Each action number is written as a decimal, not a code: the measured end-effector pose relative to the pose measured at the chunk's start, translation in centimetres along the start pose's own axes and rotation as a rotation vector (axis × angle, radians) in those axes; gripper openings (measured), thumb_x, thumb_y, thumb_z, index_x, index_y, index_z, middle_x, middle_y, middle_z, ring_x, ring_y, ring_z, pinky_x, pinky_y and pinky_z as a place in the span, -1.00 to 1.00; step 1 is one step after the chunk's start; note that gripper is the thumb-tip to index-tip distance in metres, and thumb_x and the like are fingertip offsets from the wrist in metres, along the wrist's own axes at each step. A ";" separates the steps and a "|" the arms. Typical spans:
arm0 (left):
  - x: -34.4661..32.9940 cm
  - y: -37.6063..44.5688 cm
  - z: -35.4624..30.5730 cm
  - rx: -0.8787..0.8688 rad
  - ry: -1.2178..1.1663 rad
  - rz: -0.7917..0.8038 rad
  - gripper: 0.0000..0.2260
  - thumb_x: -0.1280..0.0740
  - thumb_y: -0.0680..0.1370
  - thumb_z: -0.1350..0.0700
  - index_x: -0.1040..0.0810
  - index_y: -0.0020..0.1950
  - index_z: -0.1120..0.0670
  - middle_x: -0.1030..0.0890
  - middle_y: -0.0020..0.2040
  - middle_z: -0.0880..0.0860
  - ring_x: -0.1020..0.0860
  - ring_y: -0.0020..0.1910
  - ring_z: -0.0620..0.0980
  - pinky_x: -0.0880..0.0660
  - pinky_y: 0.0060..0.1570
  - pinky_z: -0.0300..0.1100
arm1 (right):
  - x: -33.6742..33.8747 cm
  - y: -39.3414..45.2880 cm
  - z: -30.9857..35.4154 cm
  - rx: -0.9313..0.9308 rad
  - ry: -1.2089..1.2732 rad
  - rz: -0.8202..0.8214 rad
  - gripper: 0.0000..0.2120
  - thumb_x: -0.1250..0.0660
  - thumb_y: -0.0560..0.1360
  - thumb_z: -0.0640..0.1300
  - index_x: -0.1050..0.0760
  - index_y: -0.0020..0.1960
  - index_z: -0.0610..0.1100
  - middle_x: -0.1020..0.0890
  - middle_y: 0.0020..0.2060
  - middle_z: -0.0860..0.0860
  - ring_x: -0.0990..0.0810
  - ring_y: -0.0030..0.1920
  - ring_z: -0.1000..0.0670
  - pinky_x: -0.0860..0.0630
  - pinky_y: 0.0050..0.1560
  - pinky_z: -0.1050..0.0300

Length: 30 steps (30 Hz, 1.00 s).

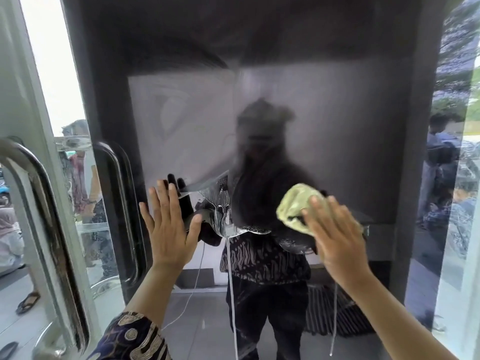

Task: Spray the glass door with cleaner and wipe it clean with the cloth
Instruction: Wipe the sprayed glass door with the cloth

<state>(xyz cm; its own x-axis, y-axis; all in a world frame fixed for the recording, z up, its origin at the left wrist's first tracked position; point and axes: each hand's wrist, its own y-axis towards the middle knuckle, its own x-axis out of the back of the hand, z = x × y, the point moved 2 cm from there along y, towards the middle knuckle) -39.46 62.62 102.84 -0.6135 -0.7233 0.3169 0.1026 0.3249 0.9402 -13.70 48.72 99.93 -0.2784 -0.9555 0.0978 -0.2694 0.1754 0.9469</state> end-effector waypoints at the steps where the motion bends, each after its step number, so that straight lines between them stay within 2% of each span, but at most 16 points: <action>1: 0.0 -0.1 0.1 0.003 0.002 0.003 -0.35 0.15 0.57 -0.21 0.03 0.45 0.27 0.02 0.45 0.20 0.10 0.44 0.09 0.27 0.39 0.02 | 0.2 -0.3 -1.2 -0.079 -0.005 -0.007 -0.58 -0.12 0.51 -0.33 -0.27 0.35 -0.14 -0.35 0.33 -0.13 -0.27 0.36 -0.22 -0.17 0.36 -0.12; 3: 0.0 -0.2 0.1 0.010 0.001 0.013 -0.34 0.15 0.57 -0.22 0.03 0.45 0.27 0.03 0.45 0.20 0.11 0.45 0.09 0.28 0.39 0.00 | 0.7 -1.1 -3.4 -0.248 0.024 -0.004 -0.58 -0.12 0.49 -0.33 -0.26 0.35 -0.20 -0.32 0.33 -0.20 -0.22 0.36 -0.26 -0.17 0.36 -0.17; 6: -0.2 -0.5 -0.2 0.022 0.000 0.027 -0.34 0.15 0.56 -0.22 0.03 0.45 0.27 0.03 0.45 0.20 0.11 0.45 0.09 0.27 0.39 0.01 | 1.4 -3.3 -5.2 -0.485 0.062 0.015 -0.60 -0.08 0.51 -0.28 -0.25 0.34 -0.29 -0.30 0.34 -0.29 -0.26 0.33 -0.36 -0.21 0.32 -0.19; 10: -0.6 -0.9 -0.7 0.024 -0.008 0.039 -0.35 0.16 0.56 -0.23 0.08 0.44 0.24 0.04 0.45 0.20 0.11 0.45 0.11 0.24 0.39 0.05 | 1.3 -5.5 -3.4 -0.822 0.151 0.006 -0.53 -0.05 0.49 -0.26 -0.21 0.37 -0.40 -0.22 0.38 -0.35 -0.31 0.26 -0.42 -0.16 0.29 -0.14; 12: -0.7 -1.3 -0.7 0.043 -0.026 0.045 -0.35 0.16 0.56 -0.24 0.09 0.44 0.22 0.05 0.45 0.19 0.12 0.45 0.10 0.25 0.39 0.04 | 0.9 -5.5 -1.3 -0.905 0.169 -0.002 -0.51 -0.12 0.46 -0.32 -0.18 0.37 -0.40 -0.19 0.38 -0.38 -0.33 0.21 -0.44 -0.19 0.23 -0.17; 15: -0.6 -1.6 -0.5 0.073 -0.032 0.054 -0.33 0.17 0.55 -0.25 0.07 0.45 0.23 0.06 0.45 0.18 0.14 0.45 0.05 0.28 0.39 -0.01 | 0.4 -4.0 1.8 -0.869 0.202 -0.022 -0.43 -0.25 0.42 -0.45 -0.15 0.37 -0.29 -0.21 0.36 -0.41 -0.34 0.16 -0.46 -0.21 0.20 -0.21; 17: -0.5 -1.7 -0.1 0.077 -0.028 0.056 -0.33 0.18 0.55 -0.25 0.07 0.45 0.23 0.06 0.45 0.17 0.14 0.45 0.04 0.27 0.39 -0.01 | -0.2 -2.6 3.6 -0.826 0.243 -0.038 -0.38 -0.29 0.40 -0.47 -0.13 0.36 -0.23 -0.20 0.36 -0.36 -0.32 0.18 -0.42 -0.22 0.21 -0.24; 20: -0.5 -1.4 0.5 0.082 -0.034 0.054 -0.35 0.18 0.55 -0.24 0.08 0.45 0.21 0.06 0.46 0.17 0.14 0.45 0.06 0.23 0.40 0.04 | -1.0 -0.1 6.4 -0.695 0.261 -0.050 -0.53 -0.18 0.47 -0.34 -0.17 0.36 -0.24 -0.22 0.35 -0.32 -0.30 0.24 -0.42 -0.27 0.24 -0.28; 22: -0.4 -1.3 0.8 0.080 -0.043 0.047 -0.37 0.18 0.56 -0.23 0.08 0.45 0.21 0.06 0.46 0.17 0.14 0.46 0.06 0.22 0.40 0.04 | -1.5 1.4 7.7 -0.617 0.280 -0.030 -0.55 -0.11 0.48 -0.29 -0.19 0.36 -0.23 -0.23 0.35 -0.30 -0.26 0.29 -0.43 -0.25 0.26 -0.29; 24: -0.5 -1.3 1.2 0.086 -0.052 0.043 -0.39 0.18 0.57 -0.21 0.11 0.45 0.20 0.08 0.46 0.15 0.16 0.46 0.05 0.25 0.41 0.00 | -2.1 2.5 8.8 -0.518 0.277 -0.023 -0.53 -0.11 0.46 -0.33 -0.21 0.36 -0.21 -0.26 0.35 -0.27 -0.23 0.32 -0.38 -0.24 0.28 -0.23; 26: -0.7 -1.3 1.4 0.100 -0.058 0.043 -0.41 0.19 0.58 -0.20 0.13 0.45 0.19 0.10 0.47 0.14 0.18 0.46 0.02 0.27 0.41 -0.04 | -2.4 3.5 9.6 -0.420 0.253 -0.031 -0.52 -0.14 0.45 -0.34 -0.23 0.36 -0.17 -0.33 0.34 -0.21 -0.23 0.32 -0.30 -0.33 0.24 -0.16; 28: -1.1 -1.3 1.6 0.117 -0.062 0.040 -0.43 0.20 0.58 -0.18 0.13 0.45 0.18 0.10 0.47 0.13 0.18 0.46 0.02 0.28 0.41 -0.05 | -2.7 4.3 10.3 -0.300 0.214 -0.049 -0.53 -0.17 0.46 -0.32 -0.25 0.36 -0.13 -0.37 0.33 -0.15 -0.26 0.32 -0.25 -0.40 0.16 -0.11; 30: -1.3 -1.2 1.7 0.132 -0.075 0.031 -0.43 0.21 0.58 -0.17 0.13 0.45 0.18 0.10 0.47 0.13 0.17 0.46 0.03 0.28 0.41 -0.06 | -2.8 4.8 10.7 -0.167 0.171 -0.073 -0.55 -0.16 0.48 -0.30 -0.26 0.36 -0.09 -0.39 0.32 -0.08 -0.35 0.29 -0.22 -0.38 0.14 -0.05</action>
<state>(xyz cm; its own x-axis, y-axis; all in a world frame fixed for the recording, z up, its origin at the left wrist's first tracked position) -40.14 64.22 101.04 -0.6685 -0.6659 0.3312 0.0221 0.4274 0.9038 -24.06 54.80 100.88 -0.0997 -0.9929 0.0648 -0.1233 0.0770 0.9894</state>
